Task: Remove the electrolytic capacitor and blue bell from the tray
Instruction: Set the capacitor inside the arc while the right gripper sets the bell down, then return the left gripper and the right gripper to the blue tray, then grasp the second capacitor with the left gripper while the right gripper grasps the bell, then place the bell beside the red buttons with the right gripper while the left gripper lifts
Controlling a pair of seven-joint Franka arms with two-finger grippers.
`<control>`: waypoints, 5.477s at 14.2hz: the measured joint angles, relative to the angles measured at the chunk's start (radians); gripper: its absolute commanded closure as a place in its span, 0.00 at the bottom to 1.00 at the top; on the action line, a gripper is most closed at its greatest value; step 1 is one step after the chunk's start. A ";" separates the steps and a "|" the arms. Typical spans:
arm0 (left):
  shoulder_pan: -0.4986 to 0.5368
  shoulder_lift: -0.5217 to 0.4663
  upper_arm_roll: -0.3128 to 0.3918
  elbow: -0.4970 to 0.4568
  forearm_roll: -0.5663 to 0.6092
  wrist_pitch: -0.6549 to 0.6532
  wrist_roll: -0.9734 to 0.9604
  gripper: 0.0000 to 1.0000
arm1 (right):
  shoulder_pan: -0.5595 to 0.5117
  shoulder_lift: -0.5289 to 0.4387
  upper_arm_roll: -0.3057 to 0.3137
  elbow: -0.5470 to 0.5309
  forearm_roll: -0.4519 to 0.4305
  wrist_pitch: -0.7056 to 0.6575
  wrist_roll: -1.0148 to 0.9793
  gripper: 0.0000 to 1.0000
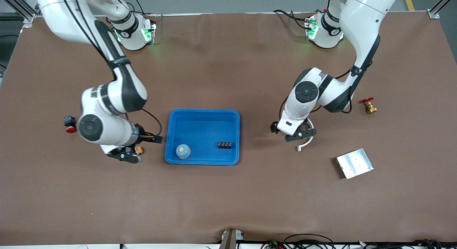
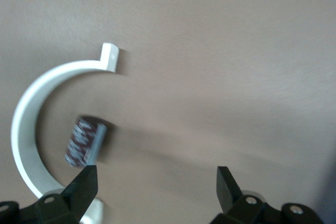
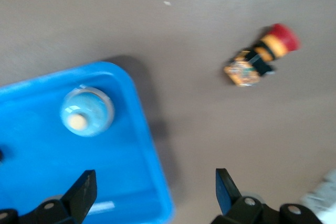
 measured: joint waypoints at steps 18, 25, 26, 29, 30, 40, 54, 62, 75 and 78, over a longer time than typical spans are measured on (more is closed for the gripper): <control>-0.159 0.288 0.025 0.504 -0.126 -0.020 -1.048 0.00 | 0.146 0.172 -0.007 0.045 -0.074 0.255 0.169 0.00; -0.315 0.347 0.136 0.578 -0.128 -0.021 -1.203 0.00 | 0.150 0.204 -0.007 0.050 -0.082 0.287 0.169 0.00; -0.335 0.355 0.152 0.586 -0.128 -0.021 -1.209 0.00 | 0.150 0.205 -0.008 0.051 -0.082 0.288 0.169 0.00; -0.404 0.381 0.210 0.603 -0.130 -0.022 -1.237 0.00 | 0.150 0.211 -0.008 0.051 -0.082 0.310 0.169 0.03; -0.418 0.393 0.216 0.614 -0.130 -0.022 -1.248 0.00 | 0.150 0.215 -0.008 0.051 -0.082 0.316 0.169 0.14; -0.542 0.481 0.324 0.666 -0.130 0.066 -1.348 0.00 | 0.148 0.216 -0.016 0.138 -0.091 0.225 0.164 0.98; -0.599 0.529 0.368 0.693 -0.130 0.126 -1.351 0.14 | -0.292 0.101 -0.039 0.104 -0.094 -0.001 -0.678 1.00; -0.606 0.530 0.370 0.694 -0.130 0.134 -1.317 0.98 | -0.361 0.099 -0.031 -0.089 -0.068 0.210 -0.817 0.93; -0.609 0.485 0.357 0.712 -0.130 -0.019 -1.140 1.00 | -0.361 0.048 -0.022 0.105 -0.044 -0.059 -0.817 0.00; -0.609 0.417 0.323 0.719 -0.130 -0.130 -1.035 1.00 | -0.362 0.011 -0.027 0.164 -0.045 -0.156 -0.792 0.00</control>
